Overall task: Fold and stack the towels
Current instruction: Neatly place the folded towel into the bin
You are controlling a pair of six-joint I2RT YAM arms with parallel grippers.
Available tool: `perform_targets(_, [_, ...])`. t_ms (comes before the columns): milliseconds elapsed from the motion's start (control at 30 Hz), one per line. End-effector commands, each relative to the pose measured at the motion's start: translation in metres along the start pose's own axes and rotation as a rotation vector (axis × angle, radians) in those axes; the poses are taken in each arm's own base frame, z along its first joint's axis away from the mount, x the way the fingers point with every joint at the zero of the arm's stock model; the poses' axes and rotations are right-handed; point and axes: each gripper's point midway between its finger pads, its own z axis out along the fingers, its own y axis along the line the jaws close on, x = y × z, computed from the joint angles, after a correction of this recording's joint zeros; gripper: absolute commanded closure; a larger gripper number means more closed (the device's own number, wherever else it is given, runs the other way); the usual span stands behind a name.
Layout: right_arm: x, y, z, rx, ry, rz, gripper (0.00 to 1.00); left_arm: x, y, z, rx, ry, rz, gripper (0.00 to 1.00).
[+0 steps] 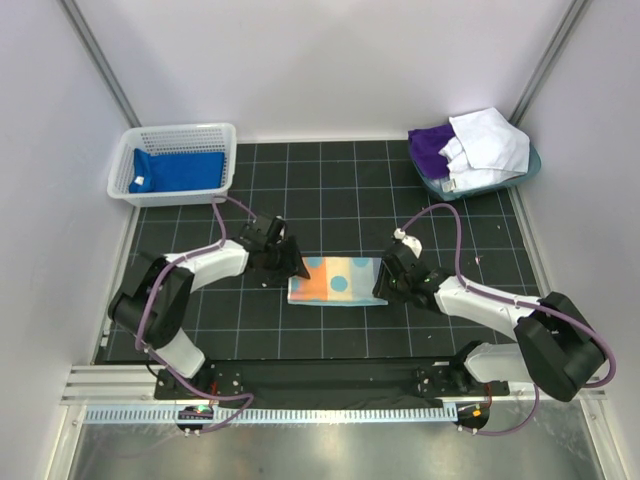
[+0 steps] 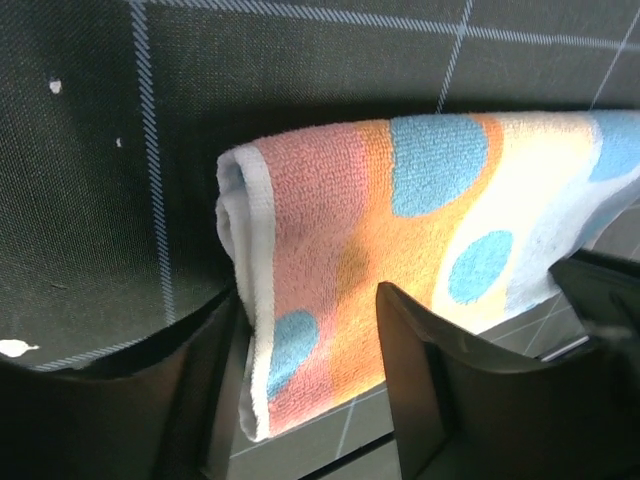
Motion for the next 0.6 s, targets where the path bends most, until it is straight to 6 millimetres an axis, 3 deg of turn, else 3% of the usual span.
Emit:
perform_targets(0, [-0.002,0.003,-0.001,-0.017,-0.005,-0.001,0.63,0.031,0.056,0.022,-0.201,0.056,-0.031,0.48])
perform_targets(100, [-0.002,0.003,-0.003,-0.018,-0.006,-0.003,0.63,0.020,0.054,0.017,-0.220,0.021,-0.009,0.65])
perform_targets(167, [-0.005,0.004,-0.007,-0.027,-0.010,-0.005,0.63,0.014,0.055,0.011,-0.250,0.014,0.022,0.83])
perform_targets(200, [-0.005,0.006,-0.008,-0.034,-0.010,-0.008,0.62,0.002,0.048,0.007,-0.255,-0.012,0.039,0.87])
perform_targets(267, [-0.012,0.012,-0.017,-0.055,-0.026,-0.017,0.55,-0.013,0.053,0.000,-0.330,-0.048,0.086,0.99])
perform_targets(300, [-0.015,0.014,-0.021,-0.061,-0.028,-0.021,0.52,-0.020,0.054,-0.001,-0.356,-0.056,0.100,1.00])
perform_targets(333, [-0.019,0.017,-0.025,-0.072,-0.040,-0.023,0.48,-0.046,0.044,-0.007,-0.380,-0.130,0.122,1.00])
perform_targets(367, [-0.027,0.022,-0.035,-0.091,-0.058,-0.032,0.46,-0.055,0.044,-0.010,-0.409,-0.150,0.139,1.00])
perform_targets(400, [-0.031,0.025,-0.040,-0.101,-0.068,-0.039,0.45,-0.062,0.045,-0.014,-0.449,-0.152,0.169,1.00])
perform_targets(433, [-0.035,0.027,-0.045,-0.105,-0.077,-0.042,0.44,-0.085,0.040,-0.017,-0.493,-0.209,0.192,1.00])
perform_targets(500, [-0.045,0.031,-0.059,-0.117,-0.097,-0.059,0.43,-0.104,0.043,-0.023,-0.585,-0.224,0.244,1.00])
perform_targets(533, [-0.051,0.035,-0.065,-0.125,-0.112,-0.063,0.44,-0.129,0.037,-0.024,-0.641,-0.282,0.263,1.00])
perform_targets(567, [-0.051,0.034,-0.071,-0.127,-0.113,-0.073,0.43,-0.140,0.038,-0.027,-0.690,-0.309,0.283,1.00])
